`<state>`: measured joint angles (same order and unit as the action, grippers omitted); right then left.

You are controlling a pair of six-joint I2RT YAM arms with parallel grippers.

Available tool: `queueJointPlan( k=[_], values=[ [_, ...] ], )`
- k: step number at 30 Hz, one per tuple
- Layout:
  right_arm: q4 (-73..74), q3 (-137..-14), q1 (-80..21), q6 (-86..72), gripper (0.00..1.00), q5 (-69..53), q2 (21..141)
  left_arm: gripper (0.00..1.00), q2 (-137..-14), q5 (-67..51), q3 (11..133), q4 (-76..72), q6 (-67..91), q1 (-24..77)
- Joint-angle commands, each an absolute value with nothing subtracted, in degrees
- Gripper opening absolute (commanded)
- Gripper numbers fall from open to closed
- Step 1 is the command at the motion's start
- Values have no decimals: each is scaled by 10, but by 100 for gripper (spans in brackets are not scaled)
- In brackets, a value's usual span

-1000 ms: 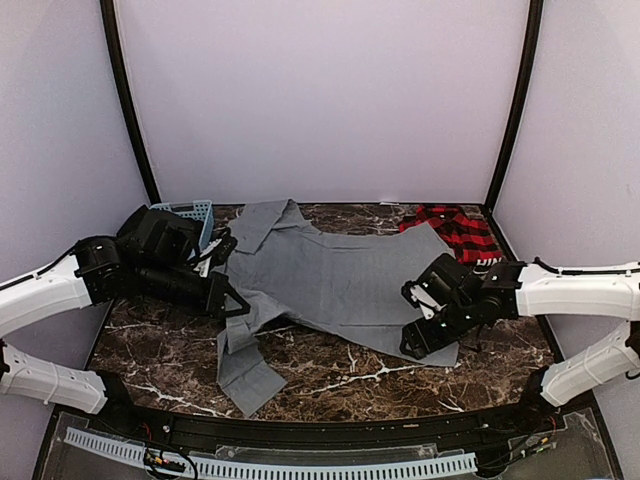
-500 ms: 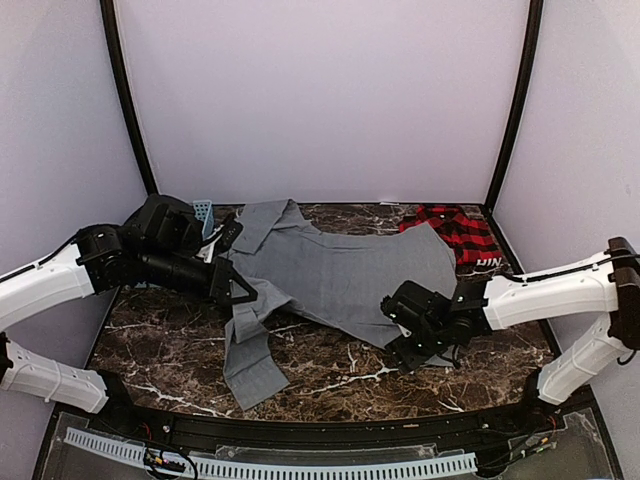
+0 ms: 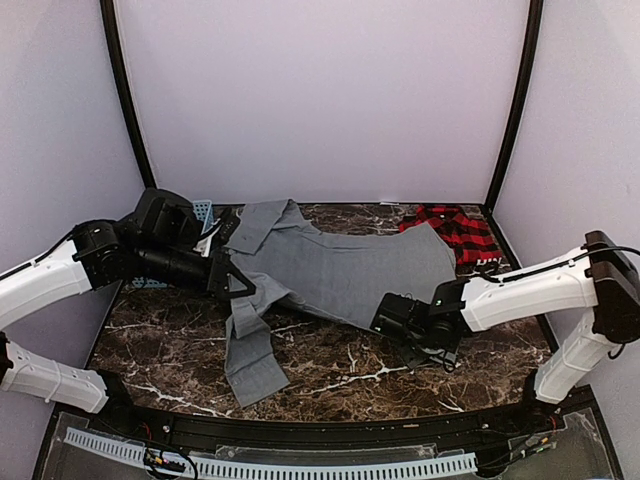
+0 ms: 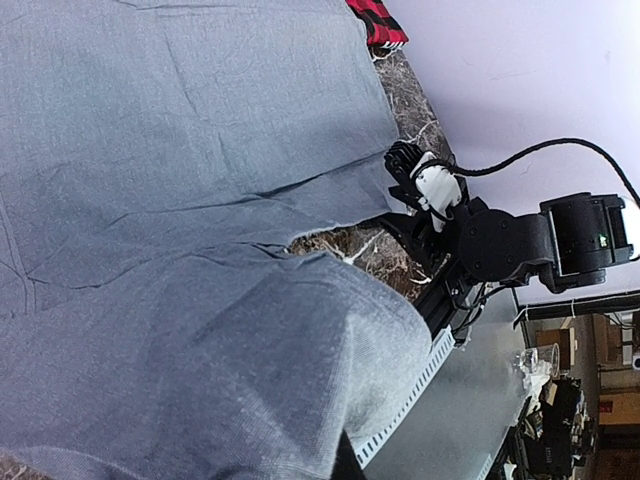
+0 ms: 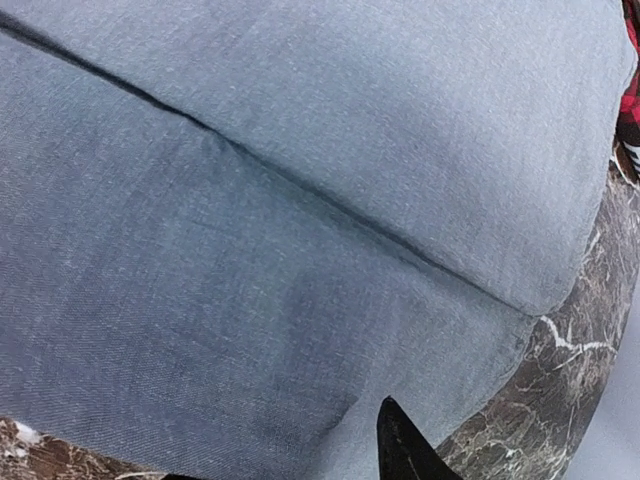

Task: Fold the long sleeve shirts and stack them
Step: Pick up the flattened shirt from the center of the board.

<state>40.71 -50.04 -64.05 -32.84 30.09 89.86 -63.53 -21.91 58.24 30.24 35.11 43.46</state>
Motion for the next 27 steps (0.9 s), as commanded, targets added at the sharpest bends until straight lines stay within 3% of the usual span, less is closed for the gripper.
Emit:
queueJointPlan(
  k=[1, 9, 22, 27],
  values=[
    [458, -512, -644, -372, 39, 333, 910, 0, -631, -230, 602, 311, 341, 427],
    [474, -502, -645, -384, 0, 324, 905, 0, -628, -223, 602, 338, 337, 424],
    [529, -482, -694, -393, 0, 156, 811, 0, -576, -222, 566, 499, 364, 424],
    [568, -500, -698, -391, 0, 153, 806, 0, -566, -227, 570, 560, 362, 423]
  ],
)
